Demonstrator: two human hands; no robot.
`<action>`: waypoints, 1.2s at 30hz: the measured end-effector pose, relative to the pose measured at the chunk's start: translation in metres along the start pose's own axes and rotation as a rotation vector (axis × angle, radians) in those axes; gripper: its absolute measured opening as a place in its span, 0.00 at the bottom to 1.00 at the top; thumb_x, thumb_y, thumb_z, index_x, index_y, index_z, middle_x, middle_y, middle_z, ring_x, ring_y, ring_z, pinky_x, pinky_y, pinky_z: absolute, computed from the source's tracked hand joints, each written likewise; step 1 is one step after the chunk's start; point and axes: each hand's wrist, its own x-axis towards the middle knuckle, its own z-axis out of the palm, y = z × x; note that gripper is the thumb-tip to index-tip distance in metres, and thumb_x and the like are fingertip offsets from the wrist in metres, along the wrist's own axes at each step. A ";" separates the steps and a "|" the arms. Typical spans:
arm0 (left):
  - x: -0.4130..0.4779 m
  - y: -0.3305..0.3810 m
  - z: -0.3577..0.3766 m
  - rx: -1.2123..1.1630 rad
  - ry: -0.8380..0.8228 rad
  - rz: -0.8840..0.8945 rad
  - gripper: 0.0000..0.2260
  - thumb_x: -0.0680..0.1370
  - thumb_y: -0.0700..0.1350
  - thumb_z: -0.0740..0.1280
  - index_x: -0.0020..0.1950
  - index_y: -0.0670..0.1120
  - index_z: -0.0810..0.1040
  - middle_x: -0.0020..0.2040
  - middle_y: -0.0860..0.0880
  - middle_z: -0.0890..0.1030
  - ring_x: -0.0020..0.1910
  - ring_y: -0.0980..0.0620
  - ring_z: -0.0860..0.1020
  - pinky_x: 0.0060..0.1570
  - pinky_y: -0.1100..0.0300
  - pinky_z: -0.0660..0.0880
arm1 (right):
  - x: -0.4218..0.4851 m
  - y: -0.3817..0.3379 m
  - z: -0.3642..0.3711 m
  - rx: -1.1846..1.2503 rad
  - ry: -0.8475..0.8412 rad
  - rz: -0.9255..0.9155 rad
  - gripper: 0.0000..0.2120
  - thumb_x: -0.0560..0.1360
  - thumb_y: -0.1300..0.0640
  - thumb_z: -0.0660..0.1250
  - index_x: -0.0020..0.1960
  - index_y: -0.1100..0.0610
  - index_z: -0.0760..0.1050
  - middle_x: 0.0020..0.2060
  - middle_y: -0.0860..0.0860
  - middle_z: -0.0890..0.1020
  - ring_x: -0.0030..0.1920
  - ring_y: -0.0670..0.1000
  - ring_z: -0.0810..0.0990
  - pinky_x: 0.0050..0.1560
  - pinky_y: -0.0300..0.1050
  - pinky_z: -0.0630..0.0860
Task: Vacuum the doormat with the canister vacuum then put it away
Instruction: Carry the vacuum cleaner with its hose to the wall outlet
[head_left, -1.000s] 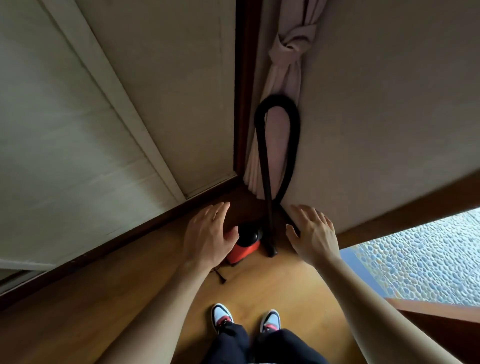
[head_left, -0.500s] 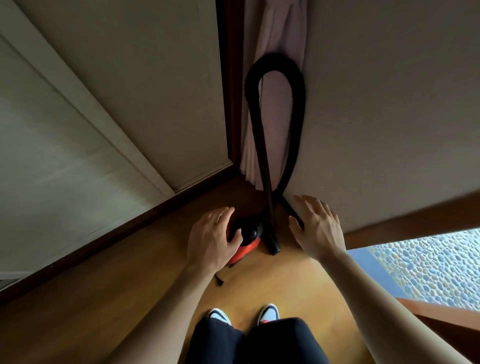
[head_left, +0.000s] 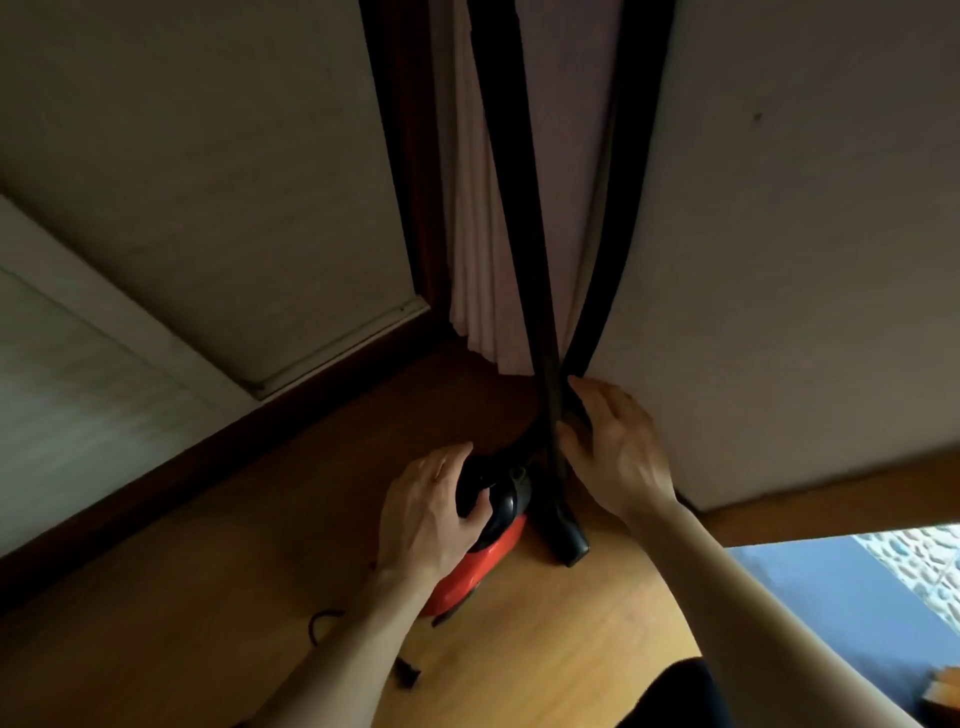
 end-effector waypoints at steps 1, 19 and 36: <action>0.004 -0.007 0.019 -0.003 0.011 0.011 0.26 0.76 0.60 0.61 0.70 0.49 0.74 0.63 0.51 0.79 0.61 0.52 0.78 0.57 0.59 0.75 | 0.004 0.007 0.018 0.012 0.010 0.008 0.28 0.78 0.43 0.58 0.75 0.54 0.69 0.66 0.56 0.77 0.62 0.60 0.77 0.61 0.57 0.77; 0.036 -0.053 0.138 -0.164 -0.102 -0.080 0.18 0.75 0.67 0.62 0.53 0.54 0.75 0.43 0.53 0.83 0.43 0.50 0.83 0.40 0.52 0.80 | 0.057 0.048 0.134 0.303 0.267 -0.120 0.30 0.79 0.51 0.70 0.75 0.63 0.66 0.63 0.61 0.78 0.60 0.57 0.78 0.57 0.42 0.72; 0.037 -0.058 0.140 -0.307 -0.199 -0.101 0.22 0.75 0.67 0.63 0.51 0.48 0.80 0.47 0.51 0.84 0.47 0.51 0.82 0.47 0.53 0.80 | 0.047 0.037 0.147 0.776 0.207 -0.084 0.09 0.82 0.58 0.67 0.60 0.54 0.70 0.45 0.49 0.79 0.42 0.36 0.76 0.43 0.28 0.73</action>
